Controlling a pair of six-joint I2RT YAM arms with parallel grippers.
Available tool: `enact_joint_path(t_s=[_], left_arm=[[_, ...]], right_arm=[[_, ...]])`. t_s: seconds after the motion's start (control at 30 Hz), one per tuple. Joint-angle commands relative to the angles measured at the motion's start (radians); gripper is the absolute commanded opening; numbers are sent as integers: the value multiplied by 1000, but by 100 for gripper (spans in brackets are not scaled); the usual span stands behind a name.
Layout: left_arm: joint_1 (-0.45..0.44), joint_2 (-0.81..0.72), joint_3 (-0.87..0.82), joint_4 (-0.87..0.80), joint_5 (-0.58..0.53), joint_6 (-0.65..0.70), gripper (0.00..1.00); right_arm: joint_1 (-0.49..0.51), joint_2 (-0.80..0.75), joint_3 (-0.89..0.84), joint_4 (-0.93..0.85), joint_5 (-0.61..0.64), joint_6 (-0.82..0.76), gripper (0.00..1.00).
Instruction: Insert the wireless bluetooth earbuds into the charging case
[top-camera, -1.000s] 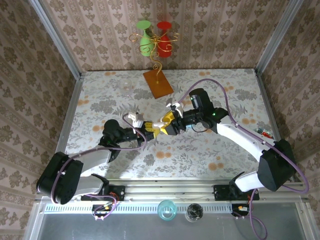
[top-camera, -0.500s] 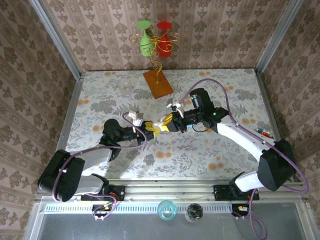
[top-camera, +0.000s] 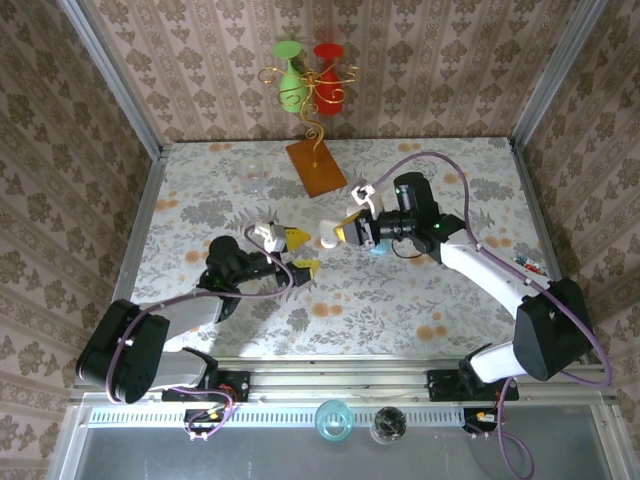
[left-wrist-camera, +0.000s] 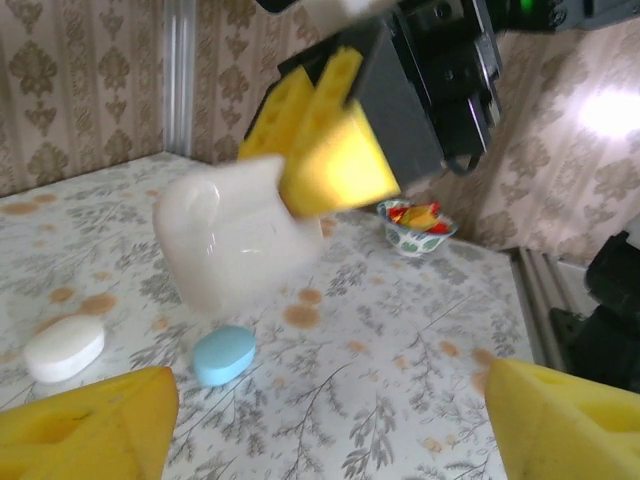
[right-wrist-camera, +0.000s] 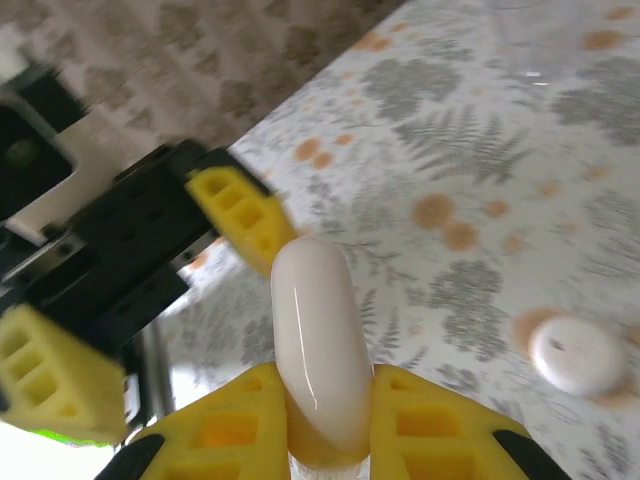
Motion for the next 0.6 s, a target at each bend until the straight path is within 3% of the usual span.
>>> enact_joint_path(t_s=[0.0,0.13,0.33,0.57], left_arm=[[-16,19,8,-80,-62,161,86],[-32,24,18,-135,-116,217,93],[-78,-10,57,-360,-242,366,98],[-85,8,75,-393,-266,394,99]], right_arm=[[-45,24,-17,67,81,215,17],[-88,53,-52,87,162,327,17],[-108,115,-75,70,205,373,17],[-109,164,-130,115,232,453,17]])
